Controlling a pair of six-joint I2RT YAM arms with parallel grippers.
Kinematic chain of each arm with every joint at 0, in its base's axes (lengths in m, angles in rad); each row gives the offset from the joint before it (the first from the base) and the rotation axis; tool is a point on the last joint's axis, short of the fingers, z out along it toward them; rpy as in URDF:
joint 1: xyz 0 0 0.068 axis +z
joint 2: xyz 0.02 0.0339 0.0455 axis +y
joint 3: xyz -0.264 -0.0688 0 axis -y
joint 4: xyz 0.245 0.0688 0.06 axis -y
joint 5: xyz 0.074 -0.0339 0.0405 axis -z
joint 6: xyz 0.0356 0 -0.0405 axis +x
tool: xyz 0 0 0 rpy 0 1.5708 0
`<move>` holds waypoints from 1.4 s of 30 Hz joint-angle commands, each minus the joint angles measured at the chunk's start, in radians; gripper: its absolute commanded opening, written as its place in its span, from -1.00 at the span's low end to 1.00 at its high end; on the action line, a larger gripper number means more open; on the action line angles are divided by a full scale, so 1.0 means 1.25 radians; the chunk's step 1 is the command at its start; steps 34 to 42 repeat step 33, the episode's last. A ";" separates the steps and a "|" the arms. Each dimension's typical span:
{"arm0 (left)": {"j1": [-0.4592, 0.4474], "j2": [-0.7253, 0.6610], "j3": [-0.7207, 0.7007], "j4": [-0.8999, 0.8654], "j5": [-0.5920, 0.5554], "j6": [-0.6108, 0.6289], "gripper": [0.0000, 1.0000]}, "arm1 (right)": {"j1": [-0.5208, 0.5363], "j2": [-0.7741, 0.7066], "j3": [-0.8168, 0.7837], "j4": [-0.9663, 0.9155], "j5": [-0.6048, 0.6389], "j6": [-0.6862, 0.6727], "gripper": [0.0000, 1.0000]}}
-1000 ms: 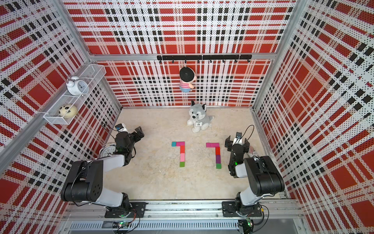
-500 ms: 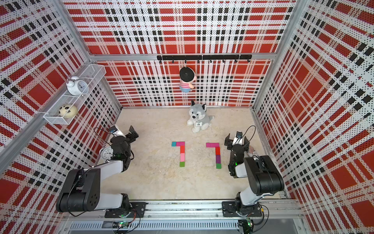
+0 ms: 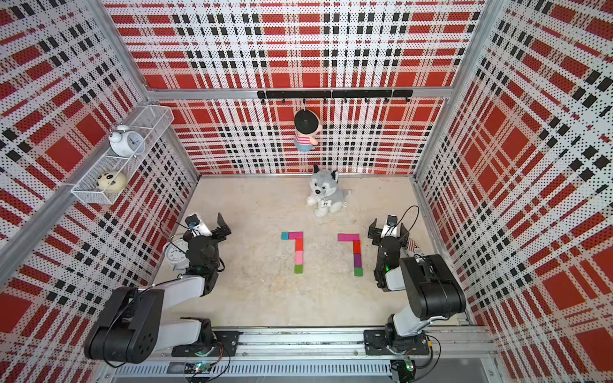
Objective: Assemble the number 7 with building blocks
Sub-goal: Reset both arms
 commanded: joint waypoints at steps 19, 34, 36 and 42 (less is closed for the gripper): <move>-0.012 0.237 -0.063 0.387 -0.010 0.082 0.97 | -0.002 0.006 -0.003 0.018 0.001 0.002 1.00; -0.012 0.238 -0.063 0.389 -0.012 0.081 0.96 | -0.006 0.006 -0.003 0.019 -0.004 0.001 0.99; -0.012 0.238 -0.063 0.389 -0.012 0.081 0.96 | -0.006 0.006 -0.003 0.019 -0.004 0.001 0.99; -0.012 0.238 -0.063 0.389 -0.012 0.081 0.96 | -0.006 0.006 -0.003 0.019 -0.004 0.001 0.99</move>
